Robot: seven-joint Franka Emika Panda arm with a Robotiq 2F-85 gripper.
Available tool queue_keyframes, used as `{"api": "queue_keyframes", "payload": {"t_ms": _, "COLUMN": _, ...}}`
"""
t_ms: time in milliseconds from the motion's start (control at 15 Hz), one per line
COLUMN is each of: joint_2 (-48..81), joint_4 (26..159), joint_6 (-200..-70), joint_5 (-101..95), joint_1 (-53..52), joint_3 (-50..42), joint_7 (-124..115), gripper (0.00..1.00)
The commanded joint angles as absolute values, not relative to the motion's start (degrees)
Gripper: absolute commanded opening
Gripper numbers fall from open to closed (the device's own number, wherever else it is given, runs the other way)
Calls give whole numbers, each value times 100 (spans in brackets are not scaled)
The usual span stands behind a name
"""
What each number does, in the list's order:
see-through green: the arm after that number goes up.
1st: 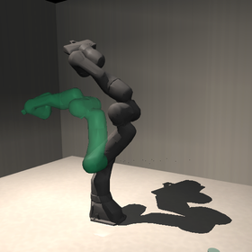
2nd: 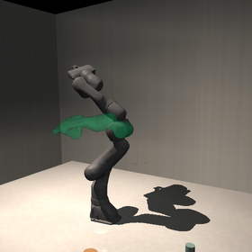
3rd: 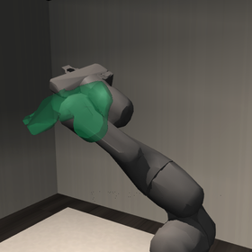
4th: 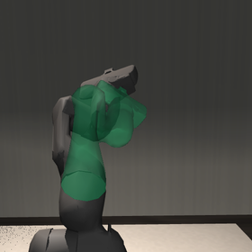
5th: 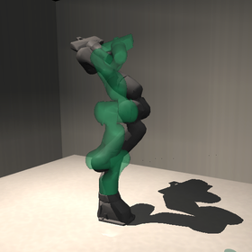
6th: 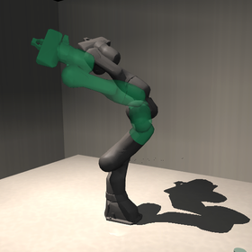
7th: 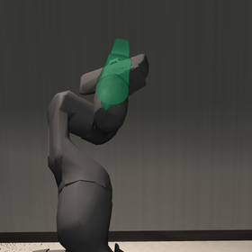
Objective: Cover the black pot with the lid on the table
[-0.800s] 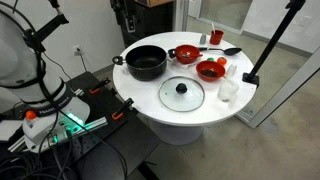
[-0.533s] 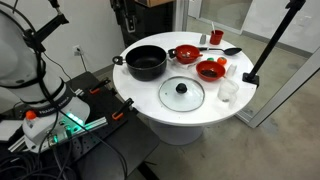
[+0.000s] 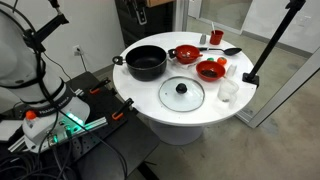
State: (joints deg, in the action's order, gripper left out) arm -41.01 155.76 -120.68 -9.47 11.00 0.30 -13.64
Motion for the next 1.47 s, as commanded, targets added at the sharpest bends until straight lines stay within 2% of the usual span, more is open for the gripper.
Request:
{"api": "queue_keyframes", "payload": {"t_ms": 0, "joint_2": -3297, "joint_4": 15449, "joint_6": -12764, "joint_5": -1036, "joint_1": 1351, "joint_3": 47, "joint_7": -1808, "gripper": 100}}
{"api": "queue_keyframes", "payload": {"t_ms": 667, "joint_2": -445, "joint_4": 14555, "joint_6": -13973, "joint_5": -1310, "joint_1": 1717, "joint_3": -280, "joint_7": -2532, "gripper": 100}}
{"api": "queue_keyframes", "payload": {"t_ms": 1400, "joint_2": 1473, "joint_4": 13705, "joint_6": -14848, "joint_5": -1163, "joint_1": 1005, "joint_3": -1085, "joint_7": -3607, "gripper": 100}}
